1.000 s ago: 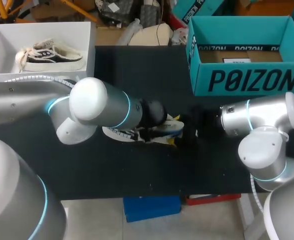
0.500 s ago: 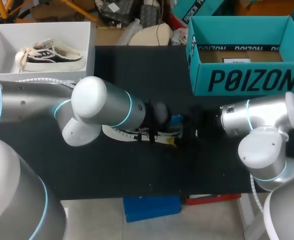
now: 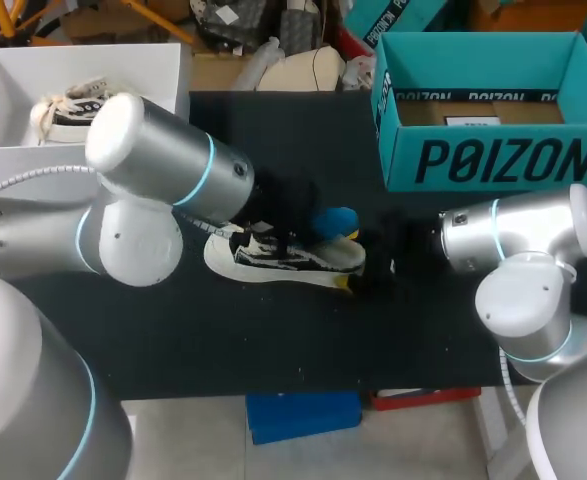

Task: Take the shoe out of the shoebox, open the shoe tongue, remove and reinsert the insole, then place the shoe into the shoebox

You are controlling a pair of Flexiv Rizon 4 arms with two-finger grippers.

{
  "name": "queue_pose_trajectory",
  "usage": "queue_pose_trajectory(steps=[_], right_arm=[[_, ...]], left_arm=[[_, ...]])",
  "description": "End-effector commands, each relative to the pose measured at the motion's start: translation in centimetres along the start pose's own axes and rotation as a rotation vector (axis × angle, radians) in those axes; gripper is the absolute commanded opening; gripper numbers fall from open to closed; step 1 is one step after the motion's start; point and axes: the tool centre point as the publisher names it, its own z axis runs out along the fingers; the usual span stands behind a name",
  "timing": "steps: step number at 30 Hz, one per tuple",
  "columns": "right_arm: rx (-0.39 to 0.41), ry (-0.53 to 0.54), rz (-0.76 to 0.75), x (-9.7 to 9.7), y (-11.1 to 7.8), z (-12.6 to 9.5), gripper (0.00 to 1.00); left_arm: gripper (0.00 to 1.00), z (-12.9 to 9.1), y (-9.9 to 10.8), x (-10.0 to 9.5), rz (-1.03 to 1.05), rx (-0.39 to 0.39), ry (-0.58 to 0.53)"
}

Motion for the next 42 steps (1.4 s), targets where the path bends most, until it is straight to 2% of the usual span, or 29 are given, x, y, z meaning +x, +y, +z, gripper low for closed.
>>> queue_pose_trajectory(steps=[1,10,14,18,21,40,42], right_arm=[[0.001,0.0,0.001,-0.1,-0.1,0.1,0.0],[0.001,0.0,0.001,-0.1,-0.1,0.1,0.0],[0.001,0.0,0.001,-0.1,-0.1,0.1,0.0],[0.001,0.0,0.001,-0.1,-0.1,0.1,0.0],[0.001,0.0,0.001,-0.1,-0.1,0.1,0.0],[0.001,0.0,0.001,-0.1,-0.1,0.1,0.0],[0.001,0.0,0.001,-0.1,-0.1,0.1,0.0]], left_arm=[[0.0,-5.5,-1.5,0.3,-0.011,0.079,0.132],[0.0,-8.0,-6.0,0.9,-0.008,0.167,0.139],[0.0,-9.7,-7.9,0.3,-0.12,0.214,0.149],[0.0,-12.1,-9.9,-0.4,-0.242,0.305,0.198],[0.0,-13.6,-11.5,-0.4,-0.296,0.362,0.3],[0.0,-13.6,-11.5,-0.4,-0.296,0.362,0.3],[0.0,-13.7,-10.7,0.7,-0.387,0.401,0.355]])
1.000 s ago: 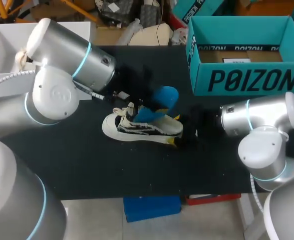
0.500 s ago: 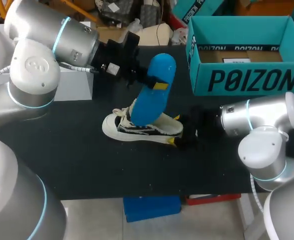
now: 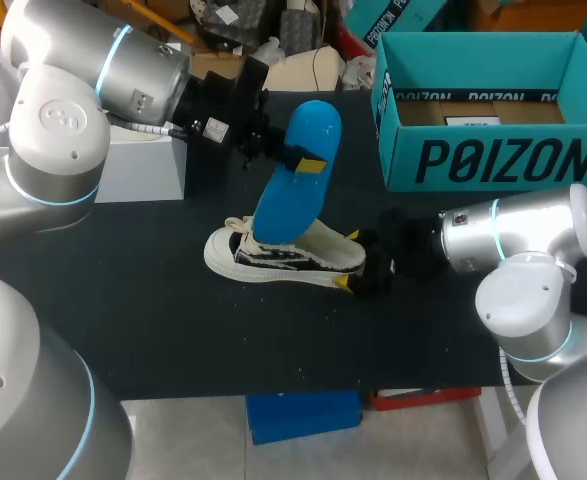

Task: Take the shoe out of the shoebox, open the shoe tongue, remove and reinsert the insole, then place the shoe into the shoebox

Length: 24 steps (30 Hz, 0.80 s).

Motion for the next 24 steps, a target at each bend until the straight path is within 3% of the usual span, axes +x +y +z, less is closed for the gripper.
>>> queue_pose_trajectory(steps=[1,6,14,24], right_arm=[[0.001,0.0,0.001,-0.1,-0.1,0.1,0.0],[0.001,0.0,0.001,-0.1,-0.1,0.1,0.0],[0.001,0.0,0.001,-0.1,-0.1,0.1,0.0],[0.001,0.0,0.001,-0.1,-0.1,0.1,0.0]], left_arm=[[0.0,-0.1,1.6,1.5,-0.175,0.09,0.063],[0.0,-0.5,1.3,3.1,-0.284,0.124,0.061],[0.0,-1.8,-2.6,5.6,-0.327,0.234,0.0],[0.0,-2.6,-7.2,8.2,-0.298,0.272,-0.022]])
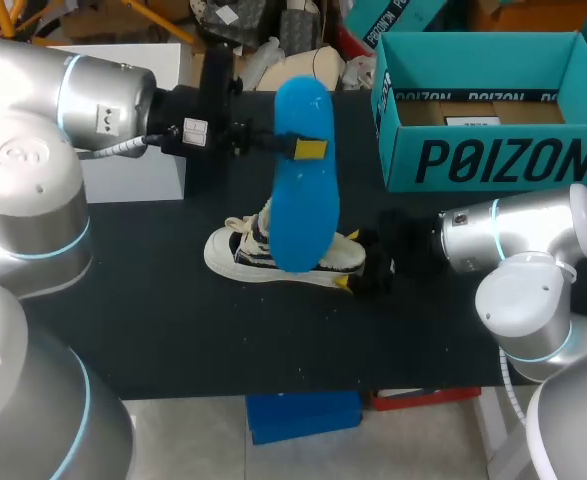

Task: Take the shoe out of the shoebox, open the shoe tongue, remove and reinsert the insole, then place the shoe into the shoebox

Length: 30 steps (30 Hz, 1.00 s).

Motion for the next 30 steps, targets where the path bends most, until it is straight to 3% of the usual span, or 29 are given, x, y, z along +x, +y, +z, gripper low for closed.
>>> queue_pose_trajectory(steps=[1,19,24,29,30], right_arm=[[0.001,0.0,0.001,-0.1,-0.1,0.1,0.0],[0.001,0.0,0.001,-0.1,-0.1,0.1,0.0],[0.001,0.0,0.001,-0.1,-0.1,0.1,0.0],[0.001,0.0,0.001,-0.1,-0.1,0.1,0.0],[0.001,0.0,0.001,-0.1,-0.1,0.1,0.05]], left_arm=[[0.0,-0.1,-1.1,2.4,-0.027,-0.012,-0.03],[0.0,1.6,-6.8,10.9,0.06,-0.013,0.035],[0.0,1.8,-7.4,12.2,0.084,0.001,0.029],[0.0,1.8,-7.4,12.2,0.084,0.001,0.029],[0.0,1.8,-7.4,12.2,0.084,0.001,0.029]])
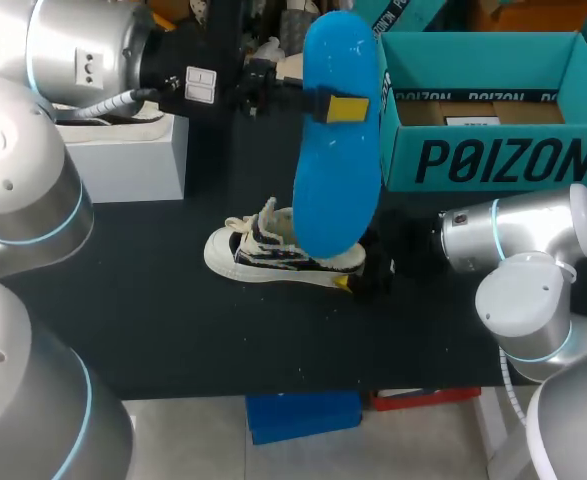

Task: Take the shoe out of the shoebox, open the shoe tongue, remove and reinsert the insole, then place the shoe into the shoebox

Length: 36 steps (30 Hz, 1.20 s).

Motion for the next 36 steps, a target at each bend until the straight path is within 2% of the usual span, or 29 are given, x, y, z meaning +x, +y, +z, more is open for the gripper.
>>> queue_pose_trajectory(steps=[1,2,3,5,9,13,20,31,34,36], right_arm=[[0.001,0.0,0.001,-0.1,-0.1,0.1,0.26],[0.006,0.002,-0.002,-0.1,0.0,-0.2,0.39],[0.005,0.002,-0.004,-0.2,0.2,-0.5,0.45],[0.027,-0.001,-0.014,-0.4,0.4,-1.4,1.0],[0.109,0.011,-0.023,-0.9,0.5,-2.8,1.0],[0.204,0.023,-0.014,-0.8,-0.4,-3.6,1.0],[0.377,0.015,0.009,-0.3,-1.1,-4.1,1.0],[0.681,0.015,-0.032,-0.7,-0.3,-4.3,1.0],[0.772,0.029,-0.057,-0.9,0.4,-4.3,1.0],[0.804,0.039,-0.067,-1.1,0.8,-4.2,1.0]], left_arm=[[0.0,0.1,0.2,0.1,-0.001,0.003,-0.006],[0.0,0.1,0.2,0.1,-0.001,0.003,-0.006],[0.0,0.1,0.2,0.1,-0.001,0.003,-0.006],[0.0,0.1,0.2,0.1,-0.001,0.003,-0.006],[0.0,0.1,0.2,0.1,-0.001,0.003,-0.006],[0.0,0.1,0.2,0.1,-0.001,0.003,-0.006],[0.0,0.1,0.2,0.1,-0.001,0.003,-0.006],[0.0,0.1,0.2,0.1,-0.001,0.003,-0.006],[0.0,0.1,0.2,0.1,-0.001,0.003,-0.006],[0.0,0.1,0.2,0.1,-0.001,0.003,-0.006]])
